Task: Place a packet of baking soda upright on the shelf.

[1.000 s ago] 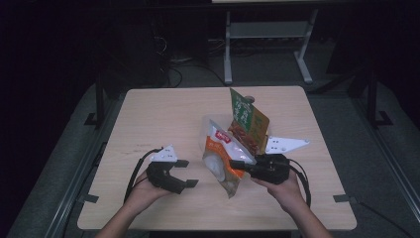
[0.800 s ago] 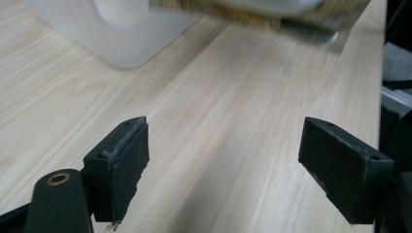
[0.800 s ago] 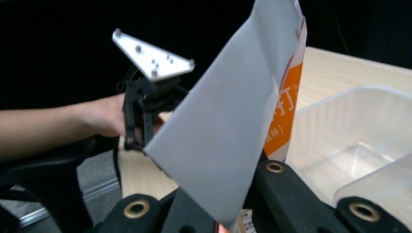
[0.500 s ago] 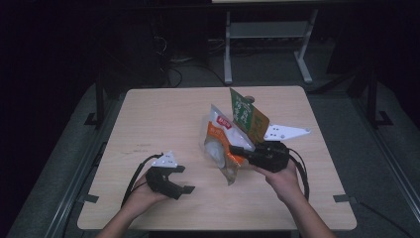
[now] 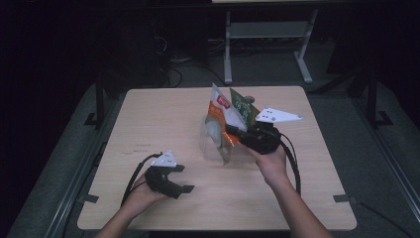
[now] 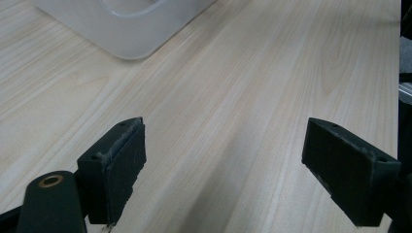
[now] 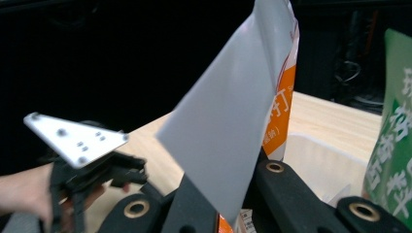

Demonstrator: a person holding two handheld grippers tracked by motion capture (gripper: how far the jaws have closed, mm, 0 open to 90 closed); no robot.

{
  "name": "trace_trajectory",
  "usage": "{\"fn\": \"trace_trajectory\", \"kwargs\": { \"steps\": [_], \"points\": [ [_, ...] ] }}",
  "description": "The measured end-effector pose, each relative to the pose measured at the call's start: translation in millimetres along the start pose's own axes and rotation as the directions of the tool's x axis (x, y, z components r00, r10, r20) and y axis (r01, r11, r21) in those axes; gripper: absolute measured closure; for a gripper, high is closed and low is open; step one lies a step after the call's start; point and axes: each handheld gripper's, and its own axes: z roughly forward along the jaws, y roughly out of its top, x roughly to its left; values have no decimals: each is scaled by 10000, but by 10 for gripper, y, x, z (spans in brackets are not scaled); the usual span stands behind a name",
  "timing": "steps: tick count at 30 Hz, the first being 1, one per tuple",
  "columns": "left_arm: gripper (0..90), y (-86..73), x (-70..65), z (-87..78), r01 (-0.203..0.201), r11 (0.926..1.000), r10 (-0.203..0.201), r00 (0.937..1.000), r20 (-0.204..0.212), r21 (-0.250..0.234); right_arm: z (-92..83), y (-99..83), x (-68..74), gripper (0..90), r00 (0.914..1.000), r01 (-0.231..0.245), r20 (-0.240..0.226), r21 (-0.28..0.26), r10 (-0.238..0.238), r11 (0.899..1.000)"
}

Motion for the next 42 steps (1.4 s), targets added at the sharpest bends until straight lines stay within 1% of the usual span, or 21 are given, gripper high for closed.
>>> {"fn": "trace_trajectory", "kwargs": {
  "steps": [1,2,4,5,6,7,8,11,12,13,15,16,17,18,19,23,26,31,33,42],
  "points": [
    [156,0,0,0,0,10000,0,10000,0,0,0,0,0,900,10000,0,0,0,0,10000],
    [156,-1,1,1,20,10000,-20,10000,18,9,59,8,-7,900,9997,50,219,-29,-49,10000],
    [156,-2,1,3,45,10000,-45,10000,42,14,113,12,-18,900,9992,48,395,-5,-47,10000],
    [156,-2,1,3,45,10000,-45,10000,42,14,113,12,-18,900,9992,48,395,-5,-47,10000],
    [156,-3,-1,5,42,10000,-42,10000,53,3,165,15,-33,900,9986,39,525,-35,-37,10000],
    [156,-2,-1,2,13,10000,-13,10000,63,9,165,15,-33,900,9986,39,525,-35,-37,10000],
    [156,2,-5,0,14,10000,-14,10000,68,-12,213,17,-51,900,9976,-35,691,-63,39,10000],
    [156,0,-7,7,90,9999,-89,9999,86,-82,259,17,-72,900,9970,-76,765,-99,83,9999],
    [156,-1,-6,6,71,10000,-70,9999,87,-64,298,16,-94,900,9963,-56,852,-74,62,10000],
    [156,-3,-7,6,61,10000,-60,9999,93,-64,298,16,-94,900,9963,-56,852,-74,62,10000],
    [156,-6,-10,2,11,10000,-11,10000,97,-46,354,8,-122,900,9945,61,1047,62,-67,10000],
    [156,-6,-10,2,11,10000,-11,10000,97,-46,354,8,-122,900,9945,61,1047,62,-67,10000],
    [156,-3,-10,-5,-31,10000,31,10000,93,-16,392,-1,-143,900,9931,224,1144,175,-242,9996],
    [156,-3,-10,-5,-31,10000,31,10000,93,-16,392,-1,-143,900,9931,224,1144,175,-242,9996],
    [156,-2,-8,-4,-45,10000,45,9999,90,-1,427,-14,-166,900,9922,241,1214,297,-275,9993],
    [156,-3,-8,-1,6,10000,-6,9999,112,-25,473,-42,-197,900,9912,255,1286,478,-315,9985],
    [156,-5,-8,3,21,10000,-21,9999,144,-4,513,-67,-229,899,9899,357,1347,618,-438,9975],
    [156,-8,-6,1,-49,10000,48,9999,152,76,542,-122,-259,899,9890,336,1411,701,-433,9970],
    [156,-8,-5,5,-101,9999,99,9999,135,102,553,-163,-277,899,9899,259,1369,752,-361,9968],
    [156,-12,-18,24,-34,9998,29,9997,243,207,624,-275,-305,898,9899,182,1380,1075,-330,9940]
  ]
}}
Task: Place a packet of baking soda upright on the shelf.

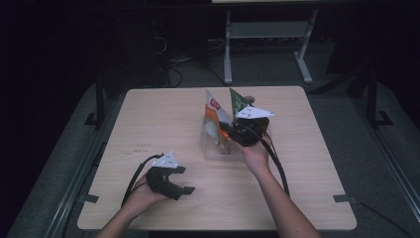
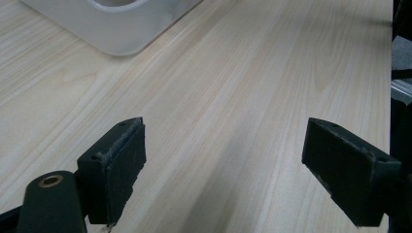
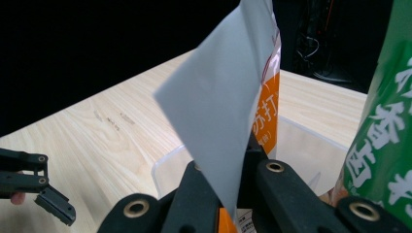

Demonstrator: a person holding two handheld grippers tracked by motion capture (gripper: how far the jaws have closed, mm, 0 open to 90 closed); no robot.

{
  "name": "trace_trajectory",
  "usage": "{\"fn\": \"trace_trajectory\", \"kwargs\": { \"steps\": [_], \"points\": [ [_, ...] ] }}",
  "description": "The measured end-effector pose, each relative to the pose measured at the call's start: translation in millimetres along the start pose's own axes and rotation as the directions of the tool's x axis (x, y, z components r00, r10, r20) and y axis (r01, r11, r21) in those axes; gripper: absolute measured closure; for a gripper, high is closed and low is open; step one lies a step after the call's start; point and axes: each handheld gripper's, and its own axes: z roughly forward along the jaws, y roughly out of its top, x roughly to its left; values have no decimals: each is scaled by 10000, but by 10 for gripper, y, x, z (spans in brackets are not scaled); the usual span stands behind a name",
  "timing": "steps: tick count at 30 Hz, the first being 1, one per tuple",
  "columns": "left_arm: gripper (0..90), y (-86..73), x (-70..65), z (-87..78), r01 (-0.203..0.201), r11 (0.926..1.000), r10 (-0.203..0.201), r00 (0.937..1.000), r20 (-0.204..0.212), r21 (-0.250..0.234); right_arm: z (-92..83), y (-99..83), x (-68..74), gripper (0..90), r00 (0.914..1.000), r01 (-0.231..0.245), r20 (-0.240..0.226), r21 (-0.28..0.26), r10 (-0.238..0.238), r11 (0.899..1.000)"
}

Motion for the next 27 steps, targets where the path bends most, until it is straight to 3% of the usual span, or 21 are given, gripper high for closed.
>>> {"fn": "trace_trajectory", "kwargs": {
  "steps": [15,27],
  "points": [
    [156,-8,-13,36,-109,9998,107,9999,96,141,32,-44,-9,885,9999,65,118,149,-67,9999],
    [156,-11,-17,44,-92,9998,90,9999,99,182,-100,-51,43,616,9999,165,30,379,-167,9991]
  ]
}}
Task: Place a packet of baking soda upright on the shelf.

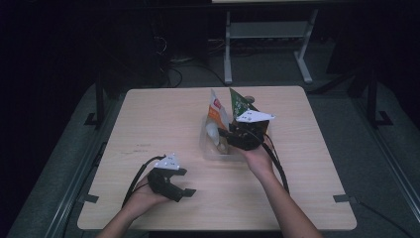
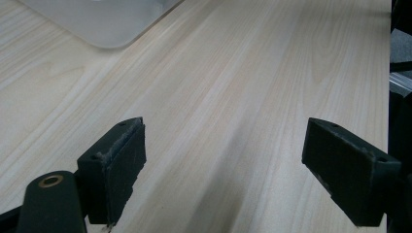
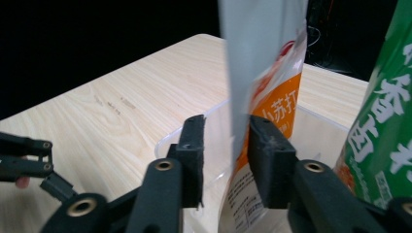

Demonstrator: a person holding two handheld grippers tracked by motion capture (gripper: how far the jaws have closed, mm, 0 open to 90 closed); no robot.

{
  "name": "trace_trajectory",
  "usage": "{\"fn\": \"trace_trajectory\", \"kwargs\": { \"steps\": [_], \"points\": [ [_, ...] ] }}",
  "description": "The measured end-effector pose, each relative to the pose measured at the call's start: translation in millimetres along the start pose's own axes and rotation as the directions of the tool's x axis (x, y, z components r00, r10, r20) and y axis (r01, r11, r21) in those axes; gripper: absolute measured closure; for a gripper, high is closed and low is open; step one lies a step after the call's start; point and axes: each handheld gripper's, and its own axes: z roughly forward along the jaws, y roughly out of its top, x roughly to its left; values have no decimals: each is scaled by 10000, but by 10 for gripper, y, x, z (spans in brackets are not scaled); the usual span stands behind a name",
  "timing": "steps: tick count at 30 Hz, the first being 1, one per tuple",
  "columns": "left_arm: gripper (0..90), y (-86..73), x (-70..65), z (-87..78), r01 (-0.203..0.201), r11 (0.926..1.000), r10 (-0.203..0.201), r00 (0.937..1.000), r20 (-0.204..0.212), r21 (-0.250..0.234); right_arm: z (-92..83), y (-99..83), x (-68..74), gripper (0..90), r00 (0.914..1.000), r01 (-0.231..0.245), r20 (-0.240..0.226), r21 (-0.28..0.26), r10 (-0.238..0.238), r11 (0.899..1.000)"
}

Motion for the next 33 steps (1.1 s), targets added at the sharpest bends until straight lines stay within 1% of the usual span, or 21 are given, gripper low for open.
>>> {"fn": "trace_trajectory", "kwargs": {
  "steps": [1,2,5,11,12,13,17,19,21,22,23,24,27,28,29,30,31,32,33],
  "points": [
    [156,0,0,0,0,10000,0,10000,0,0,0,0,0,616,10000,0,0,0,0,10000],
    [156,-1,-3,-2,-1,10000,1,10000,25,2,-32,-7,9,566,10000,-71,24,109,71,9999],
    [156,-1,-9,3,22,10000,-22,10000,43,-10,-83,-8,29,504,10000,-33,90,271,31,9996],
    [155,-2,-15,5,-50,10000,50,10000,55,6,-178,-34,65,469,9999,97,70,418,-100,9991],
    [156,-2,-17,4,-57,10000,57,10000,64,5,-218,-57,84,463,9998,195,75,504,-199,9985],
    [156,-1,-18,4,-62,10000,62,10000,67,11,-218,-57,84,463,9998,195,75,504,-199,9985],
    [155,-3,-17,6,-81,10000,80,9999,86,29,-326,-134,121,452,9985,544,19,753,-547,9957],
    [155,-6,-18,7,-134,9999,133,9999,77,38,-346,-158,132,450,9983,587,-10,800,-588,9951],
    [153,-8,-18,10,-167,9999,167,9998,88,35,-387,-209,145,442,9975,710,-120,927,-702,9932],
    [152,-8,-17,10,-195,9998,195,9998,92,50,-420,-266,156,434,9964,837,-238,1099,-815,9904],
    [152,-8,-17,11,-213,9998,212,9997,98,65,-420,-266,156,434,9964,837,-238,1099,-815,9904],
    [152,-8,-18,11,-204,9998,203,9997,115,76,-449,-325,162,425,9947,986,-411,1264,-941,9871],
    [152,-10,-25,11,-143,9999,143,9998,147,49,-473,-388,161,422,9934,1049,-619,1407,-970,9845],
    [152,-7,-19,7,-257,9997,256,9996,110,60,-482,-418,164,415,9928,1068,-696,1490,-973,9831],
    [152,-9,-26,8,-159,9999,158,9998,128,66,-499,-473,172,409,9903,1215,-872,1659,-1082,9786],
    [152,-11,-26,10,-152,9999,151,9998,156,73,-505,-501,177,404,9889,1281,-965,1712,-1127,9769],
    [152,-11,-26,10,-152,9999,151,9998,156,73,-505,-501,177,404,9889,1281,-965,1712,-1127,9769],
    [152,-11,-26,11,-188,9998,186,9997,167,94,-505,-556,188,398,9865,1386,-1103,1725,-1207,9752],
    [152,-12,-29,14,-198,9998,196,9997,177,101,-504,-582,200,392,9863,1339,-1201,1804,-1133,9744]
  ]
}}
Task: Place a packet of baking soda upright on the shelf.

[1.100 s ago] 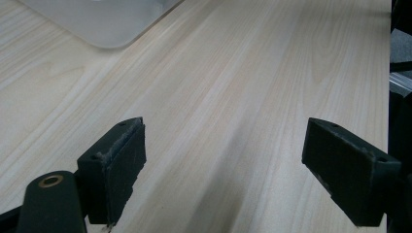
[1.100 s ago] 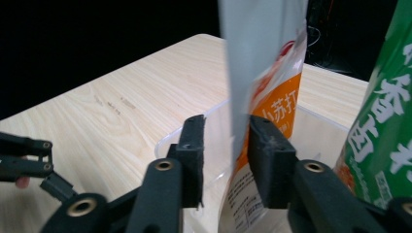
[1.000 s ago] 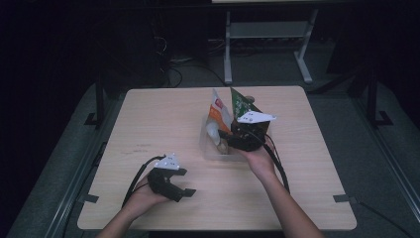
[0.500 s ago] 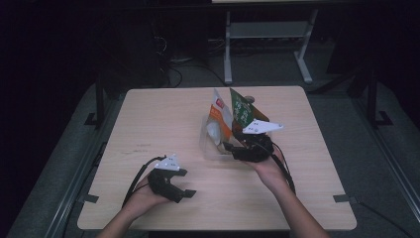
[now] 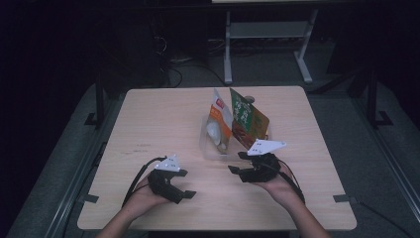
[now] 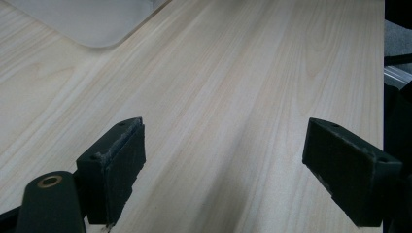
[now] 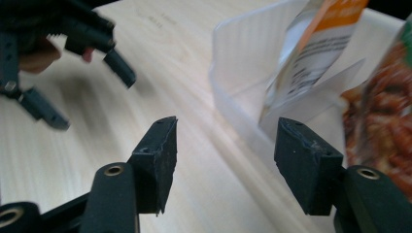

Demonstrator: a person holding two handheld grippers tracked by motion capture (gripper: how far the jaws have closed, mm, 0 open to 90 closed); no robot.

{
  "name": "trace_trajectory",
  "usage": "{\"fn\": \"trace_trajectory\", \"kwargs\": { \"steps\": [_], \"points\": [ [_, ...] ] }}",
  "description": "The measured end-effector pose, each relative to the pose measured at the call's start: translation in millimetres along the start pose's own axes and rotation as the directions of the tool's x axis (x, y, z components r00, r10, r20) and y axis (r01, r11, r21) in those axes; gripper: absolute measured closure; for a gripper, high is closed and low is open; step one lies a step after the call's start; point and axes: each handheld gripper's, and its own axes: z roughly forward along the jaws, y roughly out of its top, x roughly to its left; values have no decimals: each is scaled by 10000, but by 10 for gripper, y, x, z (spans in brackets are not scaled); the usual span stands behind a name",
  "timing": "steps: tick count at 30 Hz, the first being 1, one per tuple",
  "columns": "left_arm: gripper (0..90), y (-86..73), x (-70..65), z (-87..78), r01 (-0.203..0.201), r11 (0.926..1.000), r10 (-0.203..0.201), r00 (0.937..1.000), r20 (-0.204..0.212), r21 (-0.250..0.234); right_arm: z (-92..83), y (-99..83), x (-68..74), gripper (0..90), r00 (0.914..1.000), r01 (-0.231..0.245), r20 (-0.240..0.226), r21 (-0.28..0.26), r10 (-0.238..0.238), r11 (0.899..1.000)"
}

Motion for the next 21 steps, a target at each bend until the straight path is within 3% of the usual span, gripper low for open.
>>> {"fn": "trace_trajectory", "kwargs": {
  "steps": [6,7,10,21],
  "points": [
    [147,-4,-18,21,-158,9999,157,9998,144,51,90,-72,34,379,9980,503,-404,450,-485,9977],
    [146,-7,-30,34,-213,9997,210,9996,182,137,152,-100,42,370,9955,719,-670,729,-670,9947],
    [146,-8,-53,55,-140,9999,138,9997,223,96,221,-134,76,368,9935,884,-816,1133,-794,9896],
    [146,-8,-42,57,-305,9991,299,9993,208,291,225,-135,62,354,9933,912,-811,1070,-828,9901]
  ]
}}
